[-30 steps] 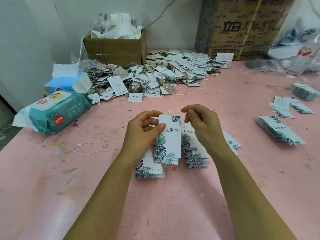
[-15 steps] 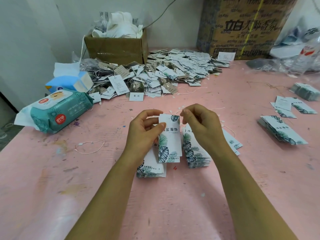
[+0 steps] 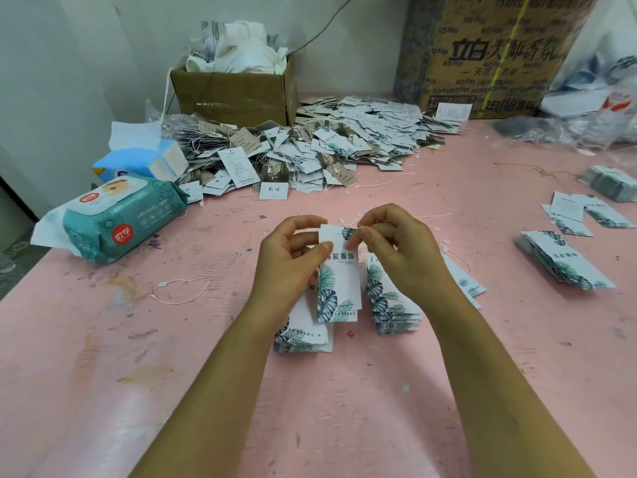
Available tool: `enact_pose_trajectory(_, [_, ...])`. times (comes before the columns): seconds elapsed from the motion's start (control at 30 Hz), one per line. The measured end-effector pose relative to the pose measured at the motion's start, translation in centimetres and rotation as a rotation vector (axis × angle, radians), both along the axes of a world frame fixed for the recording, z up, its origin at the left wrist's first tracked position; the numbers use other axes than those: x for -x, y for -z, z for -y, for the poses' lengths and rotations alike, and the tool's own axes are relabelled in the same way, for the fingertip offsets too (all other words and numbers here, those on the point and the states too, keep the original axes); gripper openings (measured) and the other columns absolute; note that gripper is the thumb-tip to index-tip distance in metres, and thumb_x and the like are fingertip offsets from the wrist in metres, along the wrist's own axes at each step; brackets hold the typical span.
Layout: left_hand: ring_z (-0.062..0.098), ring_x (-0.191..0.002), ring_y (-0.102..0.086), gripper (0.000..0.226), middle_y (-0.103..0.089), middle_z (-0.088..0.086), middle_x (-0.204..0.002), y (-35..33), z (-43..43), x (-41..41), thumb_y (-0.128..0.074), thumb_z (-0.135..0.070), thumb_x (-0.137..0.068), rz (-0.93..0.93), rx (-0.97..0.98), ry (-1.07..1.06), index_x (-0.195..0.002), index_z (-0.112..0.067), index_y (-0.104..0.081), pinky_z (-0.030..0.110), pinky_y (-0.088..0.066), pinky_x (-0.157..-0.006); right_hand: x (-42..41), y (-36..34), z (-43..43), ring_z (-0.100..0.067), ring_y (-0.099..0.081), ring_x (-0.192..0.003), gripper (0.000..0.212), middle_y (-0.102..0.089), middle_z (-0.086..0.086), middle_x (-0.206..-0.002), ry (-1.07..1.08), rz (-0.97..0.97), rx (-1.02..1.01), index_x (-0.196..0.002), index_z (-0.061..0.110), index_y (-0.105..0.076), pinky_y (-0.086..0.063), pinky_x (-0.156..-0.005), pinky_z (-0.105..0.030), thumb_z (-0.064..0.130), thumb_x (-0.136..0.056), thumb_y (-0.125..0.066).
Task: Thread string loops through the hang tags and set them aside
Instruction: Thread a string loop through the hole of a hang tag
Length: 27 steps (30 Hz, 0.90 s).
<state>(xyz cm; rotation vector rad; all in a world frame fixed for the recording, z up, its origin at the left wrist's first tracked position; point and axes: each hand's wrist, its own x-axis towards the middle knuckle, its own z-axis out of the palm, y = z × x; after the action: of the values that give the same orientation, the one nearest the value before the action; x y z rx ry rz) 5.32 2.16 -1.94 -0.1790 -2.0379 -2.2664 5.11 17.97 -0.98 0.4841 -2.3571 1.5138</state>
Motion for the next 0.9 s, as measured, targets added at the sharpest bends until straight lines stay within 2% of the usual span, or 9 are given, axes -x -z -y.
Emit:
enact_pose_trajectory(0.07, [0.001,-0.050,-0.055,0.030,-0.072,-0.006,-0.072,-0.02,0.00,-0.03,-0.062,0.005,-0.082,0.004,-0.001,-0.004,-0.091,-0.023,-0.062,0.013,-0.038,-0.041,0.00,-0.07,0.03,-0.022,-0.064,-0.071,0.024,-0.069,0.016,-0.067,0.000,-0.002,0.036,-0.081,0.029,-0.054,-0.050,-0.066,-0.035,0.007,-0.090,-0.057])
enact_pose_trajectory(0.13, [0.001,-0.051,-0.056,0.030,-0.072,-0.005,-0.072,-0.06,0.00,-0.04,-0.062,0.005,-0.082,0.005,0.003,-0.005,-0.091,-0.024,-0.062,0.014,-0.038,-0.041,0.03,-0.12,0.01,-0.007,-0.064,-0.067,0.024,-0.068,0.014,-0.064,-0.014,-0.003,0.098,-0.079,0.028,-0.058,-0.051,-0.065,-0.026,0.006,-0.087,-0.061])
enact_pose_trajectory(0.2, [0.002,-0.052,-0.056,0.030,-0.071,-0.003,-0.074,-0.09,-0.05,-0.08,-0.063,0.004,-0.081,0.001,0.009,-0.005,-0.090,-0.025,-0.063,0.014,-0.038,-0.042,0.03,-0.16,0.02,-0.001,-0.062,-0.064,0.024,-0.066,0.012,-0.064,-0.017,-0.002,0.138,-0.079,0.027,-0.062,-0.051,-0.063,-0.020,0.003,-0.085,-0.063])
enact_pose_trajectory(0.3, [0.001,-0.052,-0.056,0.030,-0.071,-0.003,-0.075,-0.15,-0.13,-0.16,-0.063,0.004,-0.082,-0.007,0.010,-0.009,-0.090,-0.025,-0.063,0.014,-0.038,-0.041,0.03,-0.08,0.20,-0.002,-0.053,-0.056,0.025,-0.059,0.008,-0.060,0.013,-0.008,0.115,-0.078,0.027,-0.064,-0.046,-0.057,-0.019,0.003,-0.084,-0.064])
enact_pose_trajectory(0.47, [0.003,-0.053,-0.056,0.029,-0.071,0.001,-0.078,-0.16,-0.09,-0.20,-0.064,0.002,-0.082,-0.010,0.010,-0.009,-0.090,-0.025,-0.063,0.014,-0.038,-0.042,-0.04,-0.18,0.42,-0.006,-0.026,-0.044,0.024,-0.029,0.010,-0.042,0.078,-0.054,0.065,-0.075,0.030,-0.063,-0.025,-0.048,-0.013,0.008,-0.083,-0.067])
enact_pose_trajectory(0.6, [0.002,-0.054,-0.056,0.029,-0.070,0.001,-0.077,-0.13,-0.22,-0.22,-0.064,0.002,-0.082,-0.016,0.015,-0.003,-0.090,-0.026,-0.063,0.014,-0.038,-0.042,-0.18,-0.16,0.41,-0.007,-0.032,-0.045,0.014,-0.036,0.012,-0.042,0.130,-0.065,-0.015,-0.077,0.023,-0.067,-0.025,-0.049,-0.015,0.011,-0.083,-0.068])
enact_pose_trajectory(0.7, [0.003,-0.053,-0.056,0.030,-0.071,-0.001,-0.077,-0.15,-0.30,-0.24,-0.064,0.003,-0.081,-0.030,0.017,-0.013,-0.090,-0.026,-0.063,0.013,-0.039,-0.044,-0.27,-0.22,0.58,-0.001,-0.042,-0.056,0.004,-0.046,0.018,-0.058,0.174,-0.129,-0.180,-0.082,0.011,-0.070,-0.029,-0.056,-0.015,0.009,-0.082,-0.067])
enact_pose_trajectory(0.8, [0.004,-0.053,-0.054,0.030,-0.071,0.003,-0.081,-0.15,-0.26,-0.24,-0.065,0.002,-0.081,-0.048,0.023,-0.020,-0.090,-0.027,-0.064,0.013,-0.039,-0.045,-0.27,-0.24,0.78,-0.005,-0.041,-0.064,0.005,-0.049,0.005,-0.068,0.196,-0.149,-0.254,-0.083,0.009,-0.070,-0.032,-0.062,-0.027,0.009,-0.082,-0.065])
enact_pose_trajectory(0.9, [0.013,-0.062,-0.056,0.030,-0.071,0.006,-0.083,-0.05,-0.28,-0.24,-0.067,0.000,-0.080,-0.061,0.032,-0.013,-0.089,-0.028,-0.064,0.015,-0.041,-0.048,-0.39,-0.27,0.93,-0.014,-0.041,-0.069,0.004,-0.048,0.002,-0.070,0.235,-0.189,-0.280,-0.082,0.008,-0.069,-0.031,-0.064,-0.027,0.008,-0.081,-0.065])
